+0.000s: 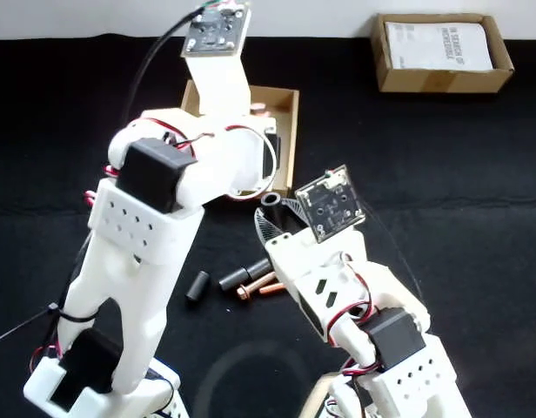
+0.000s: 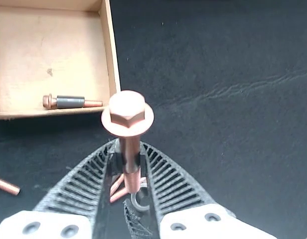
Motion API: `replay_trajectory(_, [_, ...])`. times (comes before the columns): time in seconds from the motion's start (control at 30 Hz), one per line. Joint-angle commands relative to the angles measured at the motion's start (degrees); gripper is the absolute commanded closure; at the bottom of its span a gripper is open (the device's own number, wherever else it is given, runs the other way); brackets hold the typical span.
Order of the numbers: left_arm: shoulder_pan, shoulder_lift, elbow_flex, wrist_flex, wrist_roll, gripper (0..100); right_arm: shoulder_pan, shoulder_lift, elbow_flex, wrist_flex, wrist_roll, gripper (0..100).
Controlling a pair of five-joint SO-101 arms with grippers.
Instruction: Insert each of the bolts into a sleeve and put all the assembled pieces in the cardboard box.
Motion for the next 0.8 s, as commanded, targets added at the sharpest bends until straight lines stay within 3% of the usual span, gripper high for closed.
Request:
replay_trajectory(0.0, [-0.04, -2.33, -0.13, -1.32, 1.32, 99, 0.84, -0.66, -3.03, -1.27, -0.09, 99.1])
replay_trajectory(0.77, [1.45, -1.98, -0.04, -0.79, 2.81, 99, 1.01, 6.99, -8.66, -1.89, -0.26, 99.1])
